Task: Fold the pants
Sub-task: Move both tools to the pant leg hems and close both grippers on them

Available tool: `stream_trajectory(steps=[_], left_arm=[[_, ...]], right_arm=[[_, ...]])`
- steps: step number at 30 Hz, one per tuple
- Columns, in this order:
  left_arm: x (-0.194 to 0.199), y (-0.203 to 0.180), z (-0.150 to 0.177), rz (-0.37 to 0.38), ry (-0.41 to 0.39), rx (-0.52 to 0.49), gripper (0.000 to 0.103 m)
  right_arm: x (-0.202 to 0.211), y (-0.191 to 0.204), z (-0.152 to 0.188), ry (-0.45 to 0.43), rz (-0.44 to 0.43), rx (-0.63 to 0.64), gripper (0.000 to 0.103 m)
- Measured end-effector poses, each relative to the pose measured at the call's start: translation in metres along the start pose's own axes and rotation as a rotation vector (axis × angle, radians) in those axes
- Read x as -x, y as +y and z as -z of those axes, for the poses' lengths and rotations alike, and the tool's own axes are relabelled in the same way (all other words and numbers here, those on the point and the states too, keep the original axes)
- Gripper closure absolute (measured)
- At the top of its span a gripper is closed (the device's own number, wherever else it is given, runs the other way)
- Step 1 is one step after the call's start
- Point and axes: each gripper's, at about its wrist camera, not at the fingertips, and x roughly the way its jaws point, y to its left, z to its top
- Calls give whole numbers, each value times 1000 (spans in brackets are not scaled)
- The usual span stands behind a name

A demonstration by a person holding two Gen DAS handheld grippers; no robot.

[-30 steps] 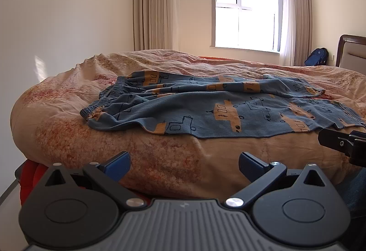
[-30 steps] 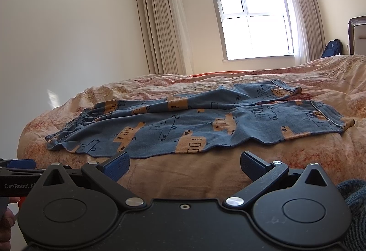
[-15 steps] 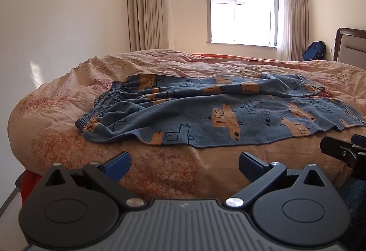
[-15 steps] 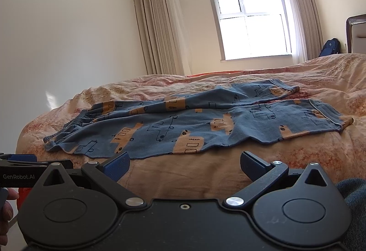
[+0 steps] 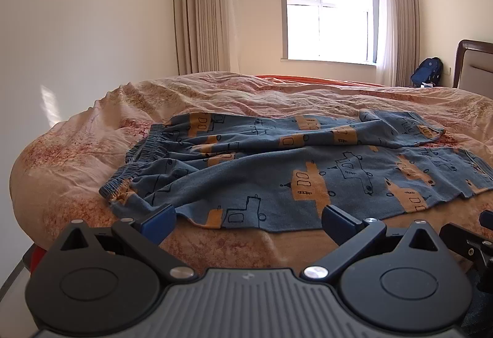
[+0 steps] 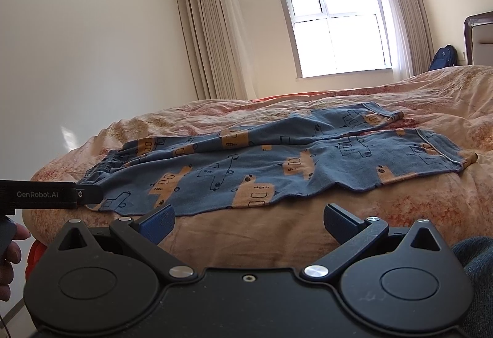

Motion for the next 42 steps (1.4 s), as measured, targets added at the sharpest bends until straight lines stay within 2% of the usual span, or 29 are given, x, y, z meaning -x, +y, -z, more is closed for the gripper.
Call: stream_trajectory(steps=[13, 17, 23, 26, 30, 33, 36, 38, 42], left_arm=[[-37, 10, -26, 9, 56, 17, 0], [-48, 12, -39, -1, 48, -25, 0], [-71, 23, -59, 7, 61, -59, 0], [-86, 39, -69, 9, 63, -59, 0], [-113, 73, -85, -17, 102, -26, 0], [-132, 95, -97, 7, 128, -40, 0], [-156, 106, -112, -24, 94, -118, 0], [-178, 109, -121, -22, 92, -184, 0], [-221, 111, -138, 70, 159, -312, 0]], right_arm=[[-10, -2, -12, 30, -52, -4, 0], [-22, -5, -36, 49, -88, 7, 0], [-45, -13, -75, -9, -142, 88, 0], [-70, -21, -95, 8, -148, 141, 0], [-107, -36, -117, 75, -165, 183, 0], [-140, -51, -134, 128, -172, 191, 0], [-173, -64, -149, 152, -222, 173, 0], [-201, -66, -160, 180, -234, 212, 0], [-261, -64, -175, 261, -282, 310, 0]])
